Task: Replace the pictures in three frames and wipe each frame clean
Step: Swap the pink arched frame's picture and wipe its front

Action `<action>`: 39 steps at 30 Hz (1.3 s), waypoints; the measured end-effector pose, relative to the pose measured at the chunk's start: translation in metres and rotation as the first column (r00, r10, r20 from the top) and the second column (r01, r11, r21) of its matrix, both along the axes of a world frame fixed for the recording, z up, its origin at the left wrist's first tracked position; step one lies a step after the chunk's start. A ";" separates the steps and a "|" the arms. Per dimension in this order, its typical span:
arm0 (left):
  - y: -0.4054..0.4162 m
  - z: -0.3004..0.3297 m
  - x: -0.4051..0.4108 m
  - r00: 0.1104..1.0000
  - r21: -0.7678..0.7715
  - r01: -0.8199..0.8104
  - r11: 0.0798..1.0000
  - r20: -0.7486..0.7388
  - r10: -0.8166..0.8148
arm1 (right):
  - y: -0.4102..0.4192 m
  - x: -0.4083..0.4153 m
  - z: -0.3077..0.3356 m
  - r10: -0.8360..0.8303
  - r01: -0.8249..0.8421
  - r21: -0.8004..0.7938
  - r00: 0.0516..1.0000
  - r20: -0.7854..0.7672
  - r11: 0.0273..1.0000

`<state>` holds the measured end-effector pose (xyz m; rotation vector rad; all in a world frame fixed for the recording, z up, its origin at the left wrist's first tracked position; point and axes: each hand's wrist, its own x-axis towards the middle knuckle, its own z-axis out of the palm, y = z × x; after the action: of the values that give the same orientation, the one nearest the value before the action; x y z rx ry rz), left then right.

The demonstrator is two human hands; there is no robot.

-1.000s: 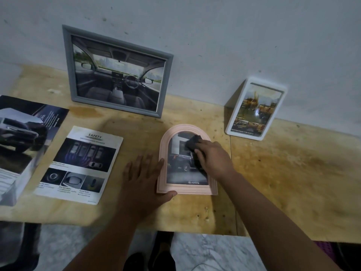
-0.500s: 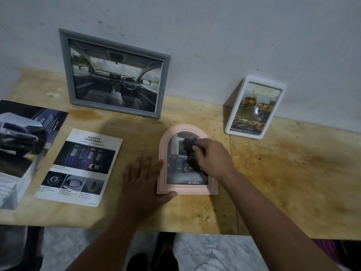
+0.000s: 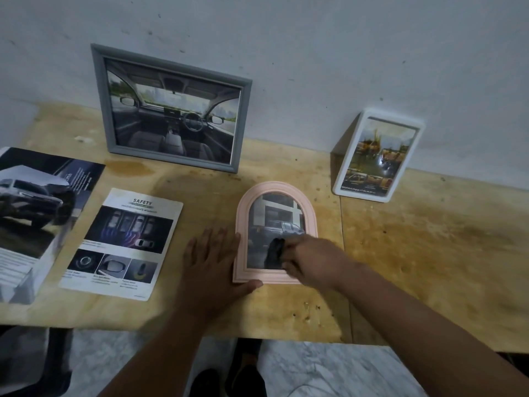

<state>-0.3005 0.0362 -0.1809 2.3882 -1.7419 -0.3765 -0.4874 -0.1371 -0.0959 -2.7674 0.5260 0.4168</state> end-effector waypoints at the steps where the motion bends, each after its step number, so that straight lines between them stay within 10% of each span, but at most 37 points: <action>1: 0.000 0.000 0.000 1.000 0.001 0.000 1.000 -0.004 0.000 | -0.011 0.006 0.007 -0.073 0.072 0.041 0.997 0.018 0.997; 6: 0.000 -0.001 0.001 1.000 -0.010 0.000 1.000 -0.018 0.000 | -0.014 0.037 -0.020 -0.326 0.366 -0.156 0.916 0.233 0.917; 13: 0.000 -0.004 0.001 1.000 0.017 0.011 1.000 0.018 -0.011 | 0.058 0.023 -0.046 -0.101 0.118 -0.047 0.956 0.274 0.992; 17: -0.001 -0.002 0.000 1.000 0.009 0.018 1.000 -0.002 -0.017 | 0.024 0.017 -0.006 0.068 -0.067 -0.073 0.998 0.009 0.995; 20: 0.000 -0.003 0.001 1.000 -0.005 0.016 1.000 -0.007 -0.016 | -0.031 0.027 0.018 -0.266 0.240 -0.147 0.944 -0.197 0.960; 24: -0.001 -0.003 0.000 1.000 -0.016 0.009 1.000 -0.003 -0.009 | -0.063 0.036 0.023 -0.624 0.645 -0.108 0.761 0.178 0.757; 27: -0.001 -0.003 0.000 1.000 -0.017 0.008 1.000 -0.002 -0.008 | -0.030 0.056 -0.004 -0.505 0.584 -0.117 0.772 0.385 0.803; 39: -0.002 -0.001 -0.002 1.000 -0.001 -0.018 1.000 0.005 0.018 | 0.023 0.045 -0.059 -0.266 0.287 -0.341 0.958 0.110 0.895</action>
<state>-0.3024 0.0346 -0.1821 2.4044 -1.7216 -0.3681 -0.4423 -0.1138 -0.1545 -2.9607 1.0578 0.1833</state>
